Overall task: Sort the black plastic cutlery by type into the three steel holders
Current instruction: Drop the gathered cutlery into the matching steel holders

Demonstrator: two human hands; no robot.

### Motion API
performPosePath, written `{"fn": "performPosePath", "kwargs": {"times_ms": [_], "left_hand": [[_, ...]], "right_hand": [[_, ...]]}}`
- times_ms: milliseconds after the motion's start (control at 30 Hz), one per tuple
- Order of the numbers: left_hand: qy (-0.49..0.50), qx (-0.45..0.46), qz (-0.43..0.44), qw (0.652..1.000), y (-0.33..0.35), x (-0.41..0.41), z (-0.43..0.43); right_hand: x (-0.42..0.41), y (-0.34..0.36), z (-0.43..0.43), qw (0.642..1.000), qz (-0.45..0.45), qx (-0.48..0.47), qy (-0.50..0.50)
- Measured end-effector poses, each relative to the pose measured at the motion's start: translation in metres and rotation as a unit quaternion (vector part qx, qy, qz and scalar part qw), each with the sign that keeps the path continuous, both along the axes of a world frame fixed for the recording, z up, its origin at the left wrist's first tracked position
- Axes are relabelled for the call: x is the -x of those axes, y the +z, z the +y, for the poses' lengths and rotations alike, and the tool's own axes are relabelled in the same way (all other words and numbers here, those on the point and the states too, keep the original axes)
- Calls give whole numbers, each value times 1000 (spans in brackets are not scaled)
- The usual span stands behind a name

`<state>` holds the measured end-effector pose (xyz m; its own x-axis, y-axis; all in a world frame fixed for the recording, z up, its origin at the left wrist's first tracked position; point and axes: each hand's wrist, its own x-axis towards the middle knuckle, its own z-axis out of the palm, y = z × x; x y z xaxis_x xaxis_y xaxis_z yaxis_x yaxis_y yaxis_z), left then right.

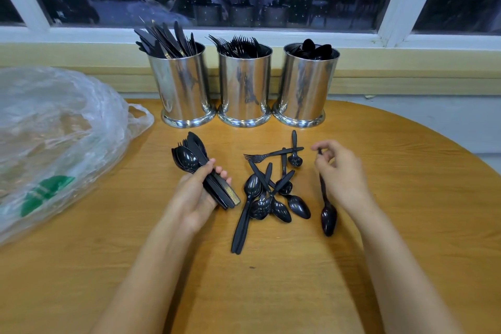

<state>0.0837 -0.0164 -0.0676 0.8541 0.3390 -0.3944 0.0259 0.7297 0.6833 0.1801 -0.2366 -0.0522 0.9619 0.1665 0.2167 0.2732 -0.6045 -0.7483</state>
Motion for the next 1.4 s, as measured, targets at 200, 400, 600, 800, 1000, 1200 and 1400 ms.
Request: {"fn": "performPosePath", "kwargs": {"times_ms": [200, 400, 600, 800, 1000, 1200, 1400], "left_hand": [[-5, 5, 0, 1000, 1, 0, -1], [-32, -10, 1, 999, -1, 0, -3], [-64, -51, -16, 997, -1, 1, -6], [-52, -91, -11, 994, 0, 1, -7], [2, -27, -29, 999, 1, -1, -1], [34, -4, -37, 999, 5, 2, 10], [20, -16, -32, 999, 4, 0, 6]], "right_hand": [[12, 16, 1, 934, 86, -347, -1], [28, 16, 21, 825, 259, -497, 70], [54, 1, 58, 920, 223, -311, 81], [67, -9, 73, 957, 143, -216, 131], [52, -7, 63, 976, 69, -158, 133], [18, -11, 31, 994, 20, -97, 34], [22, -26, 56, 996, -4, 21, 86]]}}
